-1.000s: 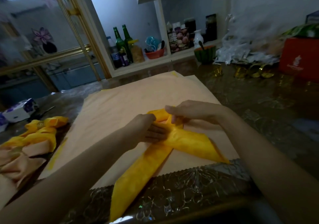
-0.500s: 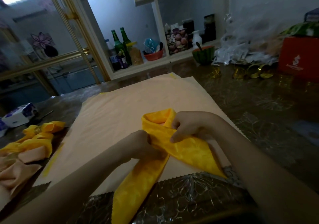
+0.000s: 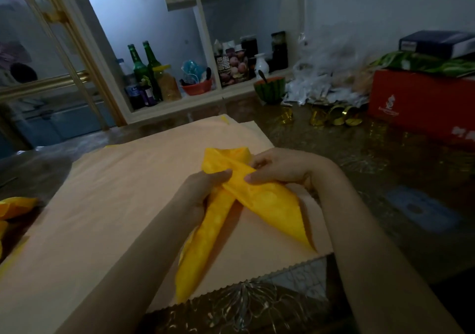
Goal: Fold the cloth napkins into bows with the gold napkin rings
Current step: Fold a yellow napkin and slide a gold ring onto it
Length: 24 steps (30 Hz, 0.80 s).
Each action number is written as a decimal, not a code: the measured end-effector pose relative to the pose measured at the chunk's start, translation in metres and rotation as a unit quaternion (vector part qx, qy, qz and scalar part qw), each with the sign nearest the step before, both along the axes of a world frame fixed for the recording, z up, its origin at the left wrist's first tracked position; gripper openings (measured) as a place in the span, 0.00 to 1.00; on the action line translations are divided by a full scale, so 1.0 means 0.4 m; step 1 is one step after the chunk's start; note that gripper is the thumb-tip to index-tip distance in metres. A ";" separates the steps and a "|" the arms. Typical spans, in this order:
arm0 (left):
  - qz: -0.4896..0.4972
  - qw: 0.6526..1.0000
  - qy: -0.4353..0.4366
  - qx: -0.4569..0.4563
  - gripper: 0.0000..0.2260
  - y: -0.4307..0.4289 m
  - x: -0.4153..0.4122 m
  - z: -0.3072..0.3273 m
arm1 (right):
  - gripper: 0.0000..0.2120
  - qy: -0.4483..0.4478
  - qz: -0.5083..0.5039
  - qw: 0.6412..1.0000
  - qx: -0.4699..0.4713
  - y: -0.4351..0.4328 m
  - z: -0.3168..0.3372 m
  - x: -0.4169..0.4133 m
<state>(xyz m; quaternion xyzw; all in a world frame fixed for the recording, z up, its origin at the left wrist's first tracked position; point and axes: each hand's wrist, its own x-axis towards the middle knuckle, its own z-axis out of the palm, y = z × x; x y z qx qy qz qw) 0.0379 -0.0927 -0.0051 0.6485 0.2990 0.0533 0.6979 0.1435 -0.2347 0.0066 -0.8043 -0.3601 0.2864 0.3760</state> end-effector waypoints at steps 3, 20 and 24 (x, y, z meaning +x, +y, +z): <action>0.024 0.998 -0.041 0.049 0.16 0.003 0.024 -0.012 | 0.07 -0.045 -0.230 0.968 0.094 -0.037 -0.023 0.078; 0.121 0.939 -0.024 0.319 0.35 0.100 0.027 -0.085 | 0.19 -0.357 -0.481 0.775 -0.201 -0.195 -0.099 0.352; 0.171 0.845 0.068 0.502 0.50 0.074 0.001 -0.070 | 0.24 -0.390 -0.483 0.782 -0.059 -0.187 -0.055 0.286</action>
